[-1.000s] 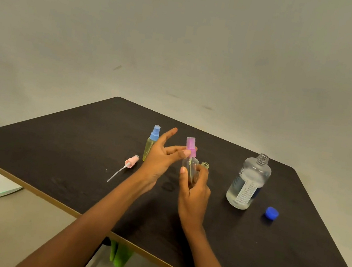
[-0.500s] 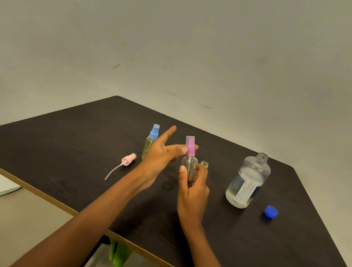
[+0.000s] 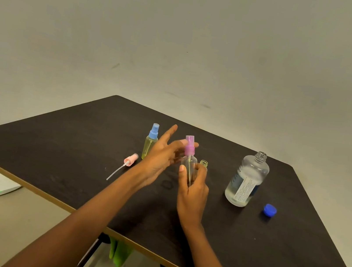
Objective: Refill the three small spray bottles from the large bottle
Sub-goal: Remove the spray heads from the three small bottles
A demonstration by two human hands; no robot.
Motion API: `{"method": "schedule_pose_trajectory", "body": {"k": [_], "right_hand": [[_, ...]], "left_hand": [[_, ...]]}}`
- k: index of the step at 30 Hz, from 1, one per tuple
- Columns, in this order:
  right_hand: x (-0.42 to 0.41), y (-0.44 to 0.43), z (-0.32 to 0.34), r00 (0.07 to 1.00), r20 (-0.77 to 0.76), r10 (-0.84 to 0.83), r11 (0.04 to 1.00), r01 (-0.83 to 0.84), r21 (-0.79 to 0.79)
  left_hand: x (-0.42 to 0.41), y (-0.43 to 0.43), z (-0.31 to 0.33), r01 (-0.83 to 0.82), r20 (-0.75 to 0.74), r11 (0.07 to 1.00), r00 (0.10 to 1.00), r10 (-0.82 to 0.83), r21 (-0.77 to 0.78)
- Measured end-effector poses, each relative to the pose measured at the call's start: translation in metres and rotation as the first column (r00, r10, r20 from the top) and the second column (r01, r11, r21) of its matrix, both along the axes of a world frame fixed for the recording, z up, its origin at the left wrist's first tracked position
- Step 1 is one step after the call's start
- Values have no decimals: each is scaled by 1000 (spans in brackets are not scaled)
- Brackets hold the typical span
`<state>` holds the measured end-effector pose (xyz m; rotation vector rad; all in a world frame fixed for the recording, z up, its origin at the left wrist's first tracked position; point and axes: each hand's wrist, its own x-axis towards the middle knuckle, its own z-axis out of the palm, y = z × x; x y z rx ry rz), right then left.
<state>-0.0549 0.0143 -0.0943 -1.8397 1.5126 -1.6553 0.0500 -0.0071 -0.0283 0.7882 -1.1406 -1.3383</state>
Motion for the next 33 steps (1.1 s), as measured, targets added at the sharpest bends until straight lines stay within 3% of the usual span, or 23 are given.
{"method": "schedule_pose_trajectory", "body": {"k": [11, 16, 29, 33], "right_hand": [[0, 0, 0, 1000, -15, 1, 1000, -1, 18], [0, 0, 1, 1000, -26, -15, 1000, 15, 3], [-1, -1, -1, 1000, -26, -9, 1000, 10, 5], [-1, -1, 0, 999, -28, -15, 1000, 15, 1]], "left_hand": [[-7, -7, -1, -51, 160, 998, 986, 47, 22], [2, -9, -5, 9, -24, 999, 1000, -8, 36], [-9, -10, 0, -95, 145, 995, 985, 97, -20], [-5, -8, -2, -43, 35, 999, 998, 44, -27]]}}
